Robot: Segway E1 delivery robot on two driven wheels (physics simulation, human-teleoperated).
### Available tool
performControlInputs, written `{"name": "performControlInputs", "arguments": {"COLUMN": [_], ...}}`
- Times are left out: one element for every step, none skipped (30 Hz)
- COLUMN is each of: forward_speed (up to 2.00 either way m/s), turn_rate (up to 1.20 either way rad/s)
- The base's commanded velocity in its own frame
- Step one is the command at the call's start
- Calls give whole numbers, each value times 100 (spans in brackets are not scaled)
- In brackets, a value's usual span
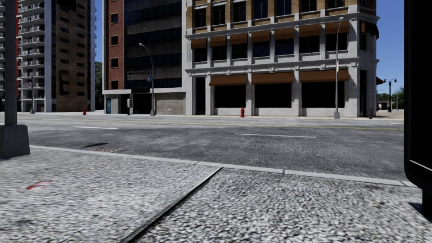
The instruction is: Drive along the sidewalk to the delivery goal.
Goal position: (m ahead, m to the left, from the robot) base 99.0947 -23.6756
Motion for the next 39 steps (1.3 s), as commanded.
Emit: {"name": "performControlInputs", "arguments": {"forward_speed": [0,0,0,0,0,0,0,0,0,0,0,0,0,0,0,0,0,0,0,0,0,0,0,0,0,0,0,0,0,0,0,0,0,29,60,75,80,80,81], "turn_rate": [0,0,0,0,0,0,0,0,0,0,0,0,0,0,0,0,0,0,0,0,0,0,0,0,0,0,0,0,0,0,-5,-16,-16,-21,-23,-26,-33,-33,-41]}}
